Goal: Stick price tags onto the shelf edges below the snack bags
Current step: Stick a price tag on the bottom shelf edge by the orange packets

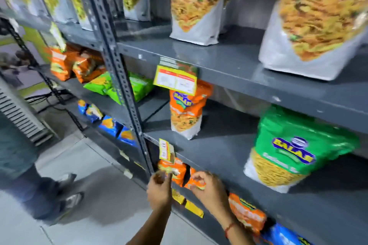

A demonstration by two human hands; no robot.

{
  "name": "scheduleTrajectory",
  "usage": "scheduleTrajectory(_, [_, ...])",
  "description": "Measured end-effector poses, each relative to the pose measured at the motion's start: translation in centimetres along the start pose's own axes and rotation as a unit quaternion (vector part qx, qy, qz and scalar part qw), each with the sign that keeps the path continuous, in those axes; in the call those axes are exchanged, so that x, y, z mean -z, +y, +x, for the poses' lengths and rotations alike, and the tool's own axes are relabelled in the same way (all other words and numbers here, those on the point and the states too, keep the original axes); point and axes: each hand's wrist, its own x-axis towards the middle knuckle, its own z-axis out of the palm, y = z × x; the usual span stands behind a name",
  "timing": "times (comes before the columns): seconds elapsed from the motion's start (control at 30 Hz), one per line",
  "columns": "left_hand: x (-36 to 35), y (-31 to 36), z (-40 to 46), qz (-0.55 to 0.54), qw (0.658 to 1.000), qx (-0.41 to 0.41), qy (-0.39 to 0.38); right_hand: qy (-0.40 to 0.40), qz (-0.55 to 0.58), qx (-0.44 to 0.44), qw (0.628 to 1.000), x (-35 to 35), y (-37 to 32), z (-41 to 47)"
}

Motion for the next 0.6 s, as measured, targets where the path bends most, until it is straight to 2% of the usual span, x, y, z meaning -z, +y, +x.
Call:
scheduleTrajectory(0.03, [0.5,1.3,1.4,0.076,0.994,-0.071,-0.023,-0.035,0.029,-0.038,0.998,-1.6,-0.1,0.9])
scheduleTrajectory(0.07, [0.9,2.8,2.8,0.172,0.973,-0.148,-0.045,-0.061,0.064,-0.083,0.993,-3.6,0.0,1.9])
scheduleTrajectory(0.13, [1.4,5.5,5.8,0.317,0.901,-0.286,-0.074,-0.060,0.135,-0.175,0.973,-7.2,0.1,3.3])
scheduleTrajectory(0.23, [1.4,8.6,9.9,0.414,0.774,-0.451,-0.163,0.012,0.234,-0.248,0.940,-11.2,0.6,5.5])
scheduleTrajectory(0.33, [0.4,10.8,12.0,0.497,0.674,-0.472,-0.276,0.075,0.322,-0.276,0.903,-14.5,1.9,7.6])
scheduleTrajectory(0.4, [-0.5,11.5,12.8,0.526,0.628,-0.487,-0.303,0.132,0.339,-0.273,0.890,-15.1,1.5,8.4])
scheduleTrajectory(0.53, [-1.3,11.4,13.9,0.528,0.554,-0.563,-0.313,0.192,0.349,-0.272,0.876,-14.8,-0.5,8.7])
scheduleTrajectory(0.6, [-1.7,11.0,14.6,0.514,0.554,-0.574,-0.314,0.200,0.351,-0.274,0.873,-14.6,-1.1,8.7])
